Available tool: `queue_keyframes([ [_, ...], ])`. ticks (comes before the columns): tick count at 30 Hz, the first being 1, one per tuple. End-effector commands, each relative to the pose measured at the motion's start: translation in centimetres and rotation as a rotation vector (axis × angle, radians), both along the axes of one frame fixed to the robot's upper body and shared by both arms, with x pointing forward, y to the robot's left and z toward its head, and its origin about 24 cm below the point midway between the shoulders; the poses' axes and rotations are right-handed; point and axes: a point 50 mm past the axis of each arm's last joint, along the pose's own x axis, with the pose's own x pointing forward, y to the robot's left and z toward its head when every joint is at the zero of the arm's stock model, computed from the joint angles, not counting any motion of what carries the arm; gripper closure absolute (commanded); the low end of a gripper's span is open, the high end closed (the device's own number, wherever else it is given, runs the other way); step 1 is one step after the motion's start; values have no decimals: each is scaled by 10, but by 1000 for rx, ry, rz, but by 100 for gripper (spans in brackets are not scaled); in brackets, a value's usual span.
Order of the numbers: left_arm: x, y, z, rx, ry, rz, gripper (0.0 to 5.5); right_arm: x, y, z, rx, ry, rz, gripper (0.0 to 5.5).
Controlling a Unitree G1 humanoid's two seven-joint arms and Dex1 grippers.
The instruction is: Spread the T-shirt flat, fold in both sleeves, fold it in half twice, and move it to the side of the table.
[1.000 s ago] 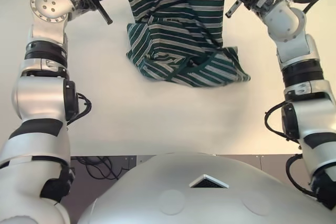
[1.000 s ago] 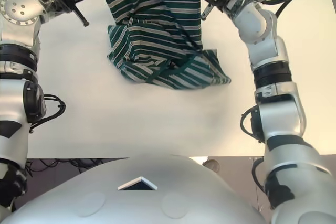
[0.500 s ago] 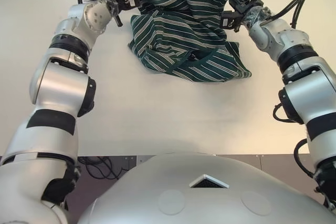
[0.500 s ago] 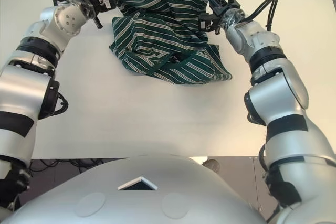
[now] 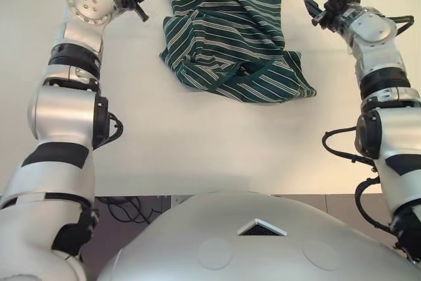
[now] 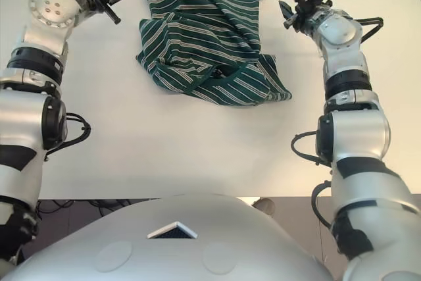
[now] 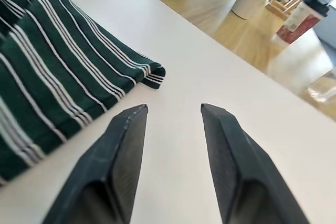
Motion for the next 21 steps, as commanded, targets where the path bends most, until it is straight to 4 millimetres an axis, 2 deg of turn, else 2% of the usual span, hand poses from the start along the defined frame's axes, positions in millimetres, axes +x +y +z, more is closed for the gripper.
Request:
queue_keyframes([
  [1,-76,2,-3,-233,443,-486,431,-77,-16,33,418,211,275,364],
  [5,-97,-11,11,-215,488,-606,431,-121,-15,58,473,354,404,364],
  [8,-102,-20,12,-192,465,-629,431,-138,-17,63,482,444,418,364],
  [14,-107,-37,16,-187,417,-669,431,-159,-4,75,549,509,458,364],
  [18,-101,-41,6,-47,370,-672,431,-165,7,68,506,535,434,364],
  [21,-90,-51,7,-53,293,-675,431,-163,10,59,470,522,395,364],
])
